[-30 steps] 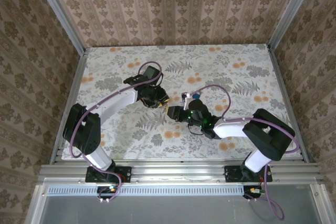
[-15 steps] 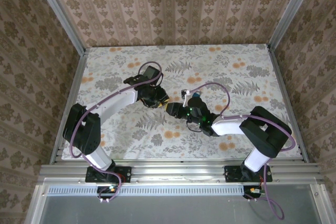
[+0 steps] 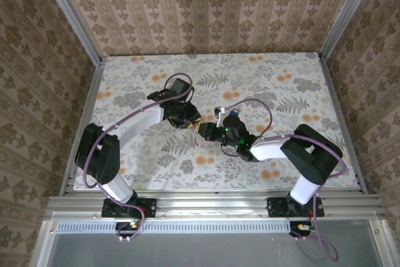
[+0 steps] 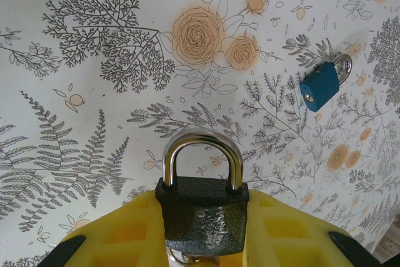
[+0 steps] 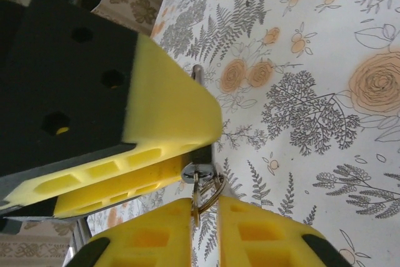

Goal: Unlock with the key

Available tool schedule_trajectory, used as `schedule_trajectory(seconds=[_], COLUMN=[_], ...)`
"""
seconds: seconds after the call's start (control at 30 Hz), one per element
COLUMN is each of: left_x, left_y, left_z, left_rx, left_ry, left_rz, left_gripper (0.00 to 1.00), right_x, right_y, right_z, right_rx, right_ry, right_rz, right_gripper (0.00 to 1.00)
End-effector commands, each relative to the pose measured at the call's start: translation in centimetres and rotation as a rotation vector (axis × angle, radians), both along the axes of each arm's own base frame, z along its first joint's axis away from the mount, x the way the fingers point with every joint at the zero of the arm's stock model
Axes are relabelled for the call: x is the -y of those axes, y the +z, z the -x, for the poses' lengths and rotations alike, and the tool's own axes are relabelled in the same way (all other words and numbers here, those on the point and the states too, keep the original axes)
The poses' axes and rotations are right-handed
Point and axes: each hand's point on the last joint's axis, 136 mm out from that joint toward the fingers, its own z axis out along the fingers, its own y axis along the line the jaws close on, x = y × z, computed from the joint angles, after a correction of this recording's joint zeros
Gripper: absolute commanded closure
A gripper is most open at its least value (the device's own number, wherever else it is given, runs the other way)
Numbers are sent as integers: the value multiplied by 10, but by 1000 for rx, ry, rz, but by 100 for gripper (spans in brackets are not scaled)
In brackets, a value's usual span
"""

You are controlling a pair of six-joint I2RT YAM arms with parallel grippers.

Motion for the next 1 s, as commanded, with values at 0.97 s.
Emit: schedule_trajectory(seconds=[0.97], left_x=[12], left_y=[31], left_z=[-4], left_rx=[105], left_ry=[-31], left_rz=[153], left_gripper=[83], right_x=[-3], right_y=[31], right_z=[-18], right_rx=[40], right_ry=[6], right_rz=[-131], right_gripper=[100])
